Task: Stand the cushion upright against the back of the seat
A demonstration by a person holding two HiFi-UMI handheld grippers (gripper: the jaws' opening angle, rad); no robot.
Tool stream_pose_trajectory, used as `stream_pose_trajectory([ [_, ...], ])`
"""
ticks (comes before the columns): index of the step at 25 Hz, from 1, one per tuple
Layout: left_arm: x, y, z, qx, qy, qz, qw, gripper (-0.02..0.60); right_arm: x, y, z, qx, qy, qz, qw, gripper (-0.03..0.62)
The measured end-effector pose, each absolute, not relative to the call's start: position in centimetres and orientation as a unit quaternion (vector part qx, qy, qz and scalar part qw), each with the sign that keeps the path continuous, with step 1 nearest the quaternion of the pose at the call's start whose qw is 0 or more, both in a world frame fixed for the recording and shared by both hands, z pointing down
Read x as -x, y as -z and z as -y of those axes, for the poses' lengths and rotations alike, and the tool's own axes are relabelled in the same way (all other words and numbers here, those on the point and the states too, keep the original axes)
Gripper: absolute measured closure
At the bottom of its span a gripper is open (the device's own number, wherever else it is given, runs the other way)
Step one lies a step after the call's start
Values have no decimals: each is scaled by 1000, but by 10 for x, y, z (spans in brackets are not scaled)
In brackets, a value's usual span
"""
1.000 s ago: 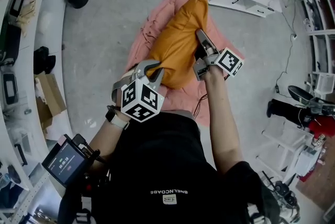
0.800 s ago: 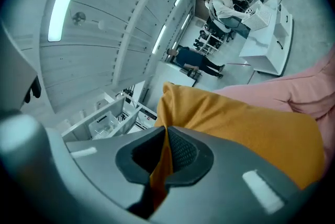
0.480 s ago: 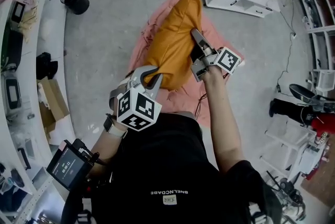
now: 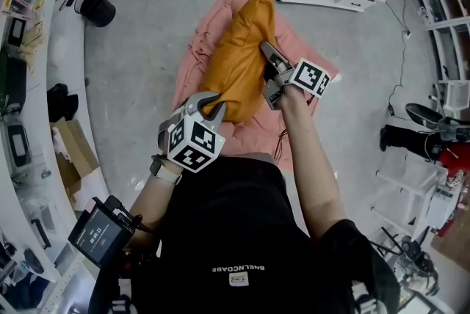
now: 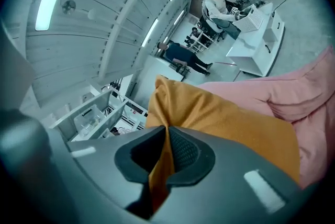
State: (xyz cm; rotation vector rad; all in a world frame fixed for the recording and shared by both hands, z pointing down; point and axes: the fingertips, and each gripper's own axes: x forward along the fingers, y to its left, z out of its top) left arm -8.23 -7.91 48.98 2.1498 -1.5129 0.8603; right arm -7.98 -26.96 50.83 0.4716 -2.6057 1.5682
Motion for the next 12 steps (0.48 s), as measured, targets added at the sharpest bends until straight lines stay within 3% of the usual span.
stream_pose_trajectory([
  [12, 85, -555, 83, -756, -316, 522, 238, 522, 77, -559, 271, -179, -504, 842, 70, 549],
])
